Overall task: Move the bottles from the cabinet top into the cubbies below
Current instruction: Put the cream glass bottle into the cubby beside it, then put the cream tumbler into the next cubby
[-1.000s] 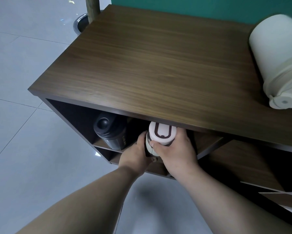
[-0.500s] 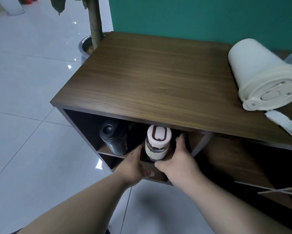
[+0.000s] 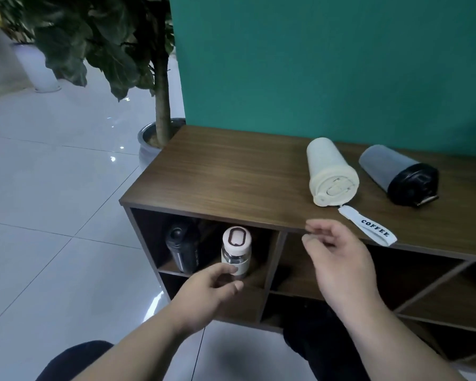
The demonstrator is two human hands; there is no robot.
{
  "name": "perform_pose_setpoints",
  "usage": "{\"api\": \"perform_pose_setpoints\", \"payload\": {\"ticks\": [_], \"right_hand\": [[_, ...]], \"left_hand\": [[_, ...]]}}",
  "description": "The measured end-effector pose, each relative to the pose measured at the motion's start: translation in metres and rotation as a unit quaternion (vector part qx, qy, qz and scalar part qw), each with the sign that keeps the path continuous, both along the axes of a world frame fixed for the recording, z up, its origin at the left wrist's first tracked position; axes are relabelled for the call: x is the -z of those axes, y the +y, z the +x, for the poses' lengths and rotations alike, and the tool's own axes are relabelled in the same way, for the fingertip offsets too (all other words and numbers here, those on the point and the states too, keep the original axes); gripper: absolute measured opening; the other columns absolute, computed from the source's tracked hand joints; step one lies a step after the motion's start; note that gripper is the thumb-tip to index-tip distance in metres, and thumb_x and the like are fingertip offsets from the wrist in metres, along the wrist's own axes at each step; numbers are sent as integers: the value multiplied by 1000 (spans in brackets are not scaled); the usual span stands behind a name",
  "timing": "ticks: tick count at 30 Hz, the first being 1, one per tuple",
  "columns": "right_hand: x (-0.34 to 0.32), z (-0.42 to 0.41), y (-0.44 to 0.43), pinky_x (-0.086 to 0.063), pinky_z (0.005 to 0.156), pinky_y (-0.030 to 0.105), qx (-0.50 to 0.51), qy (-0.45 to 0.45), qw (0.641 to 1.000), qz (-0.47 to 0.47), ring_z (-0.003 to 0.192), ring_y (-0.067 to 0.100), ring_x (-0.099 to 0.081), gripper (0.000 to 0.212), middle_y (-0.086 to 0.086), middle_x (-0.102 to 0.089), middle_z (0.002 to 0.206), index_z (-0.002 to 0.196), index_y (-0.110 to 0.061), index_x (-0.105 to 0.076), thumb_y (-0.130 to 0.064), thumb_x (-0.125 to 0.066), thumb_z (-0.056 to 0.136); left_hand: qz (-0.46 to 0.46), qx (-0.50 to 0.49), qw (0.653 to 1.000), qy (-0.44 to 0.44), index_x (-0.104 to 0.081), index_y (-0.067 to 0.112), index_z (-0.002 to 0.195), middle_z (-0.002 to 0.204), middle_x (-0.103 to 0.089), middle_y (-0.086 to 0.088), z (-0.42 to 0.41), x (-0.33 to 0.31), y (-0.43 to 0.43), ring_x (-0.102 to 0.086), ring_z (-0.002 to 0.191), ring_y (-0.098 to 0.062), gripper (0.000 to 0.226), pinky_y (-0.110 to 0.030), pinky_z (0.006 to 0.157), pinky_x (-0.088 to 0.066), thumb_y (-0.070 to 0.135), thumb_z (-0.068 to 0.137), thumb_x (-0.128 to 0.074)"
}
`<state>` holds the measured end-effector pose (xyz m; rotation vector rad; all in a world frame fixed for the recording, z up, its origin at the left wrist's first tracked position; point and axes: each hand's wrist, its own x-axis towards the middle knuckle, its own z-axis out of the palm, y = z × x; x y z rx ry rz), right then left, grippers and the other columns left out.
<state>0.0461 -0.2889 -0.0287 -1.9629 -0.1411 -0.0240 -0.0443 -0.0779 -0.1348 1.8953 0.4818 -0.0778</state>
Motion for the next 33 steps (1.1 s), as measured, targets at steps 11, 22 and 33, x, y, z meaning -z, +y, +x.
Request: {"api": "perform_pose_setpoints", "payload": {"ticks": [11,22,33], "right_hand": [[-18,105,16,-37,112,51,106,-112,974,-164,142,31,-34,112,4,-26,157,153,-23,-22,-62,-77,64],[-13,96,2,-37,74,21,75,-84,991,-78,108,9,-45,88,-6,-40,144,144,-31,-33,-43,-82,71],[-14,25,-106,-54,89,54,-190,-77,974,96,116,25,-60,74,-8,-60,128,129,-41,-49,-36,-71,59]], "left_hand": [[-25,11,998,-53,-77,33,101,93,-77,15,18,-16,-21,-72,89,-13,21,-26,88,-53,45,83,-74],[-74,-5,992,-101,-75,31,109,93,-77,15,46,-22,-23,-68,90,-6,26,-37,98,-53,33,83,-74],[-121,35,967,-220,-37,49,147,143,-52,4,34,-22,-47,-69,95,-11,103,-26,83,-58,28,59,-87]]}}
